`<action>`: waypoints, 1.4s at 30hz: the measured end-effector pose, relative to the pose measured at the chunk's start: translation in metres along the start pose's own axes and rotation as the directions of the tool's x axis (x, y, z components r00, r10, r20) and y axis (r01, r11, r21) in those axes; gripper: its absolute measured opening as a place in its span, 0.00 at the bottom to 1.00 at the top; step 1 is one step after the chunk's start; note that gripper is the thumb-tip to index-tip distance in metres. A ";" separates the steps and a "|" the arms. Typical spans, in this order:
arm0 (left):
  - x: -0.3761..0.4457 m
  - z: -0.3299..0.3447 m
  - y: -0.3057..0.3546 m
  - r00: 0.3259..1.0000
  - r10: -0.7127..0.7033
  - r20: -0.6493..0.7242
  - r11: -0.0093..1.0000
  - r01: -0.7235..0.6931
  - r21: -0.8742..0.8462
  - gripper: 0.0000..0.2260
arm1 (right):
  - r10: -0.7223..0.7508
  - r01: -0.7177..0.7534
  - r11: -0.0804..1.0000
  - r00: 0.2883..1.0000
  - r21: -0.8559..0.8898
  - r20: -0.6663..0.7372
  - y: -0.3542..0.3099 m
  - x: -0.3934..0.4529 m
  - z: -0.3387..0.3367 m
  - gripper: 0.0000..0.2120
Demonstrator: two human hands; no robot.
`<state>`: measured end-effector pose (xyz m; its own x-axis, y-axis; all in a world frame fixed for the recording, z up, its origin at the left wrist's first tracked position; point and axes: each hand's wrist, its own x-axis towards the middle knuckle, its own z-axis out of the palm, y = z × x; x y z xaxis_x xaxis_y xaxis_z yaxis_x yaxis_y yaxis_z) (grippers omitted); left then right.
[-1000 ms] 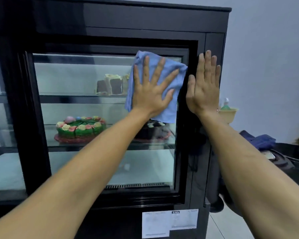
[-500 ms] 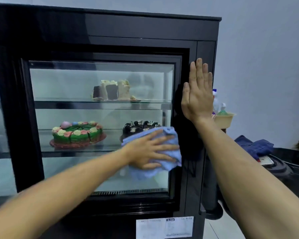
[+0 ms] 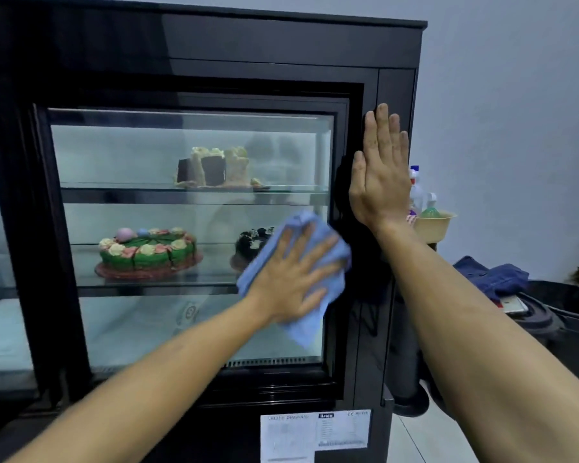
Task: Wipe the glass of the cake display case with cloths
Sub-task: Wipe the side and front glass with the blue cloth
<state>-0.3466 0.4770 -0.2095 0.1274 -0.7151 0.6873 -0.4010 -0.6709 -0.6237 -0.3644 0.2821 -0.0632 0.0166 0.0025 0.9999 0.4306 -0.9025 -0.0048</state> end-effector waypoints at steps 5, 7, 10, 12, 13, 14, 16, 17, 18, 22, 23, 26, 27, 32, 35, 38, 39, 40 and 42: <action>-0.081 0.023 0.031 0.760 0.556 0.336 0.811 -0.585 -0.018 0.28 | -0.003 0.004 0.999 1.000 -0.041 0.015 -0.001 0.000 0.000 0.28; -0.049 0.016 0.004 0.705 0.639 0.307 0.754 -0.653 -0.068 0.26 | -0.005 0.005 1.000 1.000 -0.030 0.004 -0.001 0.000 0.001 0.28; 0.025 -0.019 -0.057 0.845 0.493 0.209 0.868 -0.494 -0.047 0.25 | -0.010 0.010 1.000 1.000 -0.022 -0.016 -0.001 0.000 0.001 0.28; 0.072 -0.052 -0.099 0.952 0.287 0.111 0.953 -0.295 0.067 0.26 | -0.018 0.018 0.999 1.000 -0.034 -0.010 0.001 0.000 0.001 0.27; 0.090 -0.065 -0.115 0.980 0.190 0.061 0.973 -0.197 0.118 0.26 | -0.020 0.020 0.999 1.000 -0.038 -0.007 0.002 0.000 0.001 0.27; 0.105 -0.073 -0.125 0.995 0.096 0.014 0.984 -0.097 0.152 0.26 | -0.024 0.023 0.999 1.000 -0.038 -0.009 0.002 0.000 0.002 0.27; 0.121 -0.077 -0.122 0.995 -0.073 -0.069 0.984 0.083 0.157 0.26 | -0.026 0.025 0.999 0.999 -0.036 -0.019 0.003 0.001 0.003 0.26; 0.121 -0.073 -0.109 0.984 -0.150 -0.101 0.975 0.164 0.149 0.26 | -0.022 0.022 0.999 1.000 -0.034 -0.018 0.003 0.002 0.003 0.26; 0.113 -0.064 -0.091 0.971 -0.208 -0.120 0.967 0.223 0.124 0.26 | -0.018 0.018 0.999 1.000 -0.030 -0.010 0.003 0.001 0.002 0.26; 0.023 -0.011 -0.006 0.990 -0.127 -0.065 0.992 0.125 -0.031 0.26 | -0.002 0.003 0.999 1.000 -0.033 0.019 -0.004 0.000 -0.002 0.27; -0.013 0.001 0.014 0.998 -0.064 -0.020 0.996 0.063 -0.062 0.26 | 0.006 -0.005 0.999 1.000 -0.037 0.030 -0.006 -0.002 -0.002 0.28; -0.092 0.026 0.058 0.965 0.221 0.141 0.974 -0.211 -0.080 0.27 | 0.019 -0.016 0.998 0.999 -0.066 0.046 -0.006 0.001 -0.006 0.28; -0.107 0.032 0.064 0.938 0.297 0.181 0.955 -0.290 -0.064 0.28 | 0.014 -0.011 0.997 0.999 -0.072 0.048 -0.007 0.001 -0.007 0.28; -0.125 0.040 0.065 0.892 0.390 0.228 0.917 -0.398 -0.016 0.30 | 0.005 0.000 0.993 0.999 -0.122 0.040 -0.008 0.000 -0.004 0.30; -0.134 0.037 0.061 0.921 0.322 0.218 0.946 -0.320 -0.047 0.29 | -0.133 0.146 0.965 0.988 -0.216 0.075 -0.019 0.001 -0.009 0.29; -0.145 0.039 0.065 0.972 0.165 0.169 0.984 -0.151 -0.091 0.27 | -0.334 0.366 0.926 0.909 -0.094 0.251 -0.056 -0.026 0.005 0.28; -0.148 0.038 0.068 0.982 0.092 0.162 0.992 -0.075 -0.105 0.27 | -0.322 0.355 0.933 0.893 -0.053 0.314 -0.067 -0.043 0.014 0.29; -0.152 0.038 0.072 0.985 -0.006 0.172 0.995 0.024 -0.100 0.28 | -0.290 0.326 0.944 0.890 -0.047 0.351 -0.074 -0.059 0.024 0.29; -0.162 0.035 0.084 0.923 -0.320 0.214 0.940 0.338 -0.050 0.31 | -0.210 0.260 0.959 0.917 -0.109 0.340 -0.078 -0.081 0.039 0.29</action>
<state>-0.3695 0.5297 -0.3867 0.4404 -0.4868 0.7544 -0.3793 -0.8625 -0.3351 -0.3642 0.3686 -0.1440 0.2315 0.3379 0.9123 0.3191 -0.9123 0.2569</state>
